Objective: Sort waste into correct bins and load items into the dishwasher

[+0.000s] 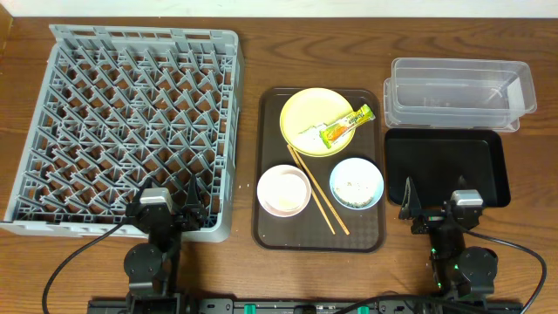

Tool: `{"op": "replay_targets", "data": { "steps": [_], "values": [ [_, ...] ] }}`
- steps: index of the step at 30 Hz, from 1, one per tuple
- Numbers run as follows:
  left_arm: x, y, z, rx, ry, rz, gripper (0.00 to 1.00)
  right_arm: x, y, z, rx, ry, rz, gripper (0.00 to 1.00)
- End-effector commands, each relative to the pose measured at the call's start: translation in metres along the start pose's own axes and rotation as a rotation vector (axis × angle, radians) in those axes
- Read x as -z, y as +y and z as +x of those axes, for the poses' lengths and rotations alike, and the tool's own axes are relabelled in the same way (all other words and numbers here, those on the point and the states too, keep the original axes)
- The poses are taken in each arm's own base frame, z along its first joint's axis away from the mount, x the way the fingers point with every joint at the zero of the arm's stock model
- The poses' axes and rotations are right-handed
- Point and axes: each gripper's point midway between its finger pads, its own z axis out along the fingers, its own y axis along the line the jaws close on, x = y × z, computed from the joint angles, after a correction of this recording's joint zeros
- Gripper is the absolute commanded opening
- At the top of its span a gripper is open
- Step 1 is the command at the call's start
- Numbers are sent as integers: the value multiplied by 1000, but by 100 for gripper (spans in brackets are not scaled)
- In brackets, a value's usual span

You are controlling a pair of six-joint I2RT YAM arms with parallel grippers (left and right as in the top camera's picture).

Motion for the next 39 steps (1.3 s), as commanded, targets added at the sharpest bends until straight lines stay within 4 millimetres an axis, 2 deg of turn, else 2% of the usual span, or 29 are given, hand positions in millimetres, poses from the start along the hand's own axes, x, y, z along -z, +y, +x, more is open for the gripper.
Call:
{"op": "replay_targets", "data": {
  "steps": [1,31,39],
  "values": [
    [0,1,14,-12,48,2,89,0,3,1,12,4,-14,99],
    [0,3,14,-12,46,-12,89,0,5,1,12,2,-24,99],
    [0,3,13,95,47,-16,89,0,5,1,-53,4,-25,99]
  ]
}}
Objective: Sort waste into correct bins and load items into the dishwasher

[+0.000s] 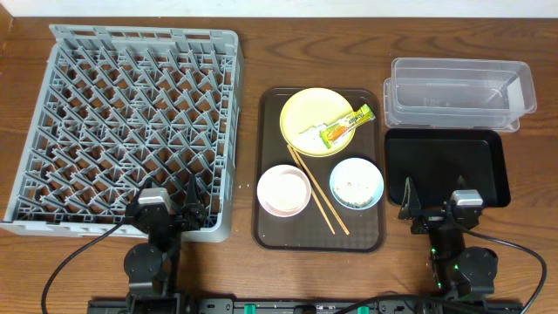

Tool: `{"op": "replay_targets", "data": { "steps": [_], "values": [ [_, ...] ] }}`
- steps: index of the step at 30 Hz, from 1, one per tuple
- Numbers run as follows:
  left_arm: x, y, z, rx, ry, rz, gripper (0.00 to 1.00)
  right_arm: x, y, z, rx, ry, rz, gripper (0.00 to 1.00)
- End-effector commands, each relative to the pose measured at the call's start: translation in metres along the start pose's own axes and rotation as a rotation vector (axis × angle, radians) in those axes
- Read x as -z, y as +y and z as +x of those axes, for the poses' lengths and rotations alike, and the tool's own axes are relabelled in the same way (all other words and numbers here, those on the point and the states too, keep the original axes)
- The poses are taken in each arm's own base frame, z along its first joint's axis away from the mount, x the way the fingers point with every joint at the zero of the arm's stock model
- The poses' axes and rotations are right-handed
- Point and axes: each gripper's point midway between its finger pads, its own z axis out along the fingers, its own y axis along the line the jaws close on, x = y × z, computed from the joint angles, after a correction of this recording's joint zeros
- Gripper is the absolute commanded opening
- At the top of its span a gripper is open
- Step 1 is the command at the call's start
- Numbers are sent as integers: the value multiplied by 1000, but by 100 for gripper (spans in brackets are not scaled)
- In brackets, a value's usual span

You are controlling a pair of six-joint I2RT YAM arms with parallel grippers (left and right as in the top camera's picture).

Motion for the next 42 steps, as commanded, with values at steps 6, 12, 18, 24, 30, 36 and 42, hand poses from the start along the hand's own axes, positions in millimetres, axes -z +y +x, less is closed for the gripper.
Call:
{"op": "replay_targets", "data": {
  "steps": [6,12,18,24,30,36,42],
  "values": [
    [5,2,7,90,97,-20,89,3,1,-8,-93,13,3,99],
    [13,0,-5,95,261,-44,89,2,3,-16,-100,173,17,99],
    [11,-2,-19,97,452,-75,89,-23,16,-36,-114,381,-22,99],
    [10,-1,-16,99,676,-111,89,-58,26,-45,-128,620,-41,99],
    [9,-1,-10,99,837,-138,89,-91,40,-58,-155,722,-103,99],
    [8,1,-4,99,869,-146,89,-112,78,-66,-226,683,-301,96],
    [6,-1,-5,103,859,-135,89,-126,102,-48,-147,691,-240,90]
  ]
}}
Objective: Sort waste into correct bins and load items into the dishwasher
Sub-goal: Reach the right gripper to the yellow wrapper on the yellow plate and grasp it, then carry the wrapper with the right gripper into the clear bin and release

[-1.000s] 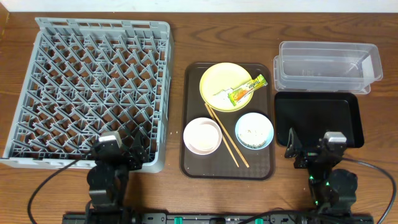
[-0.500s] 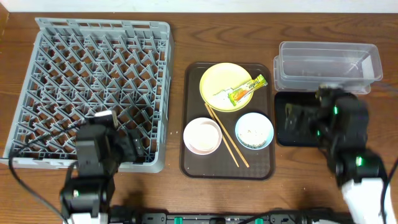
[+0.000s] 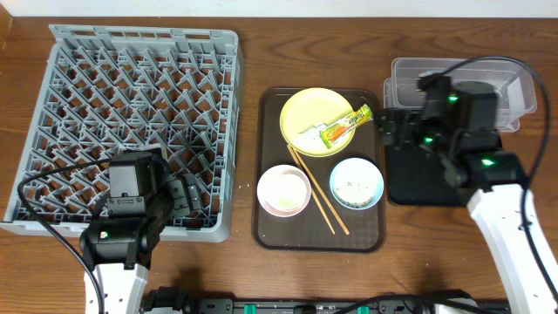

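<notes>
On the brown tray (image 3: 270, 228) a yellow plate (image 3: 305, 109) carries an orange-and-green snack wrapper (image 3: 347, 124). Nearer the front are a pinkish-white bowl (image 3: 283, 191), a light blue bowl (image 3: 357, 183) and a pair of chopsticks (image 3: 319, 194) lying diagonally between them. The grey dish rack (image 3: 131, 113) fills the left. My right gripper (image 3: 387, 129) hovers just right of the wrapper, pointing left, its fingers apart and empty. My left gripper (image 3: 181, 197) hangs over the rack's front right corner, open and empty.
Stacked clear plastic bins (image 3: 506, 92) stand at the back right, partly hidden by my right arm. A black tray (image 3: 418, 187) lies in front of them. Cables trail from both arms near the table's front edge.
Both arms have left their low spots at the front edge. The right gripper is now up beside the tray's right rim near the wrapper; the left is raised over the rack's front corner.
At both earlier moments the arms sat folded at the front edge, unmoving, with every item lying on the tray. Now both arms are raised and extended, the right one beside the wrapper. No item has changed place.
</notes>
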Tool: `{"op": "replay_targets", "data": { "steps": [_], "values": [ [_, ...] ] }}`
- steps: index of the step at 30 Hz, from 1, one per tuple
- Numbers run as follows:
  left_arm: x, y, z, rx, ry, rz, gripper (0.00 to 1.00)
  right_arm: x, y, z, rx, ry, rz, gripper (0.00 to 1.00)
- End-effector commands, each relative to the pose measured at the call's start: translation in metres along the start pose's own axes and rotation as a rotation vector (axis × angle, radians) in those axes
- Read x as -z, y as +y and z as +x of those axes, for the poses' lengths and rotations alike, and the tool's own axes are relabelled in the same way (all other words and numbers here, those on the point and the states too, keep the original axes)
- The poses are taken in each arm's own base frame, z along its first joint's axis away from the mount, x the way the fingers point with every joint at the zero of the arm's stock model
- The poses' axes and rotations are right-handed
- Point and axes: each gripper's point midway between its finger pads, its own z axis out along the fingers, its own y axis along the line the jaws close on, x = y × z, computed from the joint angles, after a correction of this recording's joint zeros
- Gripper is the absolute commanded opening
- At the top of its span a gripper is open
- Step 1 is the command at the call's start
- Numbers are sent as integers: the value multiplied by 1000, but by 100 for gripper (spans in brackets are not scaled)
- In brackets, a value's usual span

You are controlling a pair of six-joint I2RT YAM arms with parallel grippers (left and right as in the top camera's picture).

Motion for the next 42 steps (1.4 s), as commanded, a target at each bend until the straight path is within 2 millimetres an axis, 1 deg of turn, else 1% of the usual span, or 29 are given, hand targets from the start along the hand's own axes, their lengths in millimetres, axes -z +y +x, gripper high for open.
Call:
{"op": "replay_targets", "data": {
  "steps": [1,6,9,12,17,20,21,23,26,29,34,38,40,42],
  "values": [
    [6,-2,-9,11,-29,9,89,-13,18,-2,16,-7,42,89],
    [6,-2,-9,11,-30,9,89,-38,33,4,8,-7,141,86],
    [6,-2,-10,11,-30,9,89,-58,32,11,-54,-14,239,83],
    [6,-2,-10,11,-30,9,89,-78,32,18,-87,-10,265,82],
    [5,-2,-9,11,-29,8,89,-105,15,40,-215,25,339,80],
    [5,-2,-9,11,-29,8,89,-122,11,50,-263,37,351,79],
    [5,-2,-9,11,-29,9,89,-130,11,54,-269,41,347,79],
    [5,-2,-9,11,-29,9,89,-141,11,61,-284,50,346,78],
    [5,-2,-9,11,-29,9,89,-151,7,70,-319,64,358,76],
    [5,-2,-9,11,-29,9,89,-160,9,76,-326,82,335,75],
    [5,-2,-9,11,-29,9,89,-168,7,82,-347,86,341,72],
    [5,-2,-9,11,-29,8,89,-177,0,98,-388,113,373,71],
    [5,-2,-9,11,-29,8,89,-181,-3,102,-402,120,381,70],
    [5,-2,-9,11,-29,8,89,-184,-2,103,-402,118,374,66]
  ]
}}
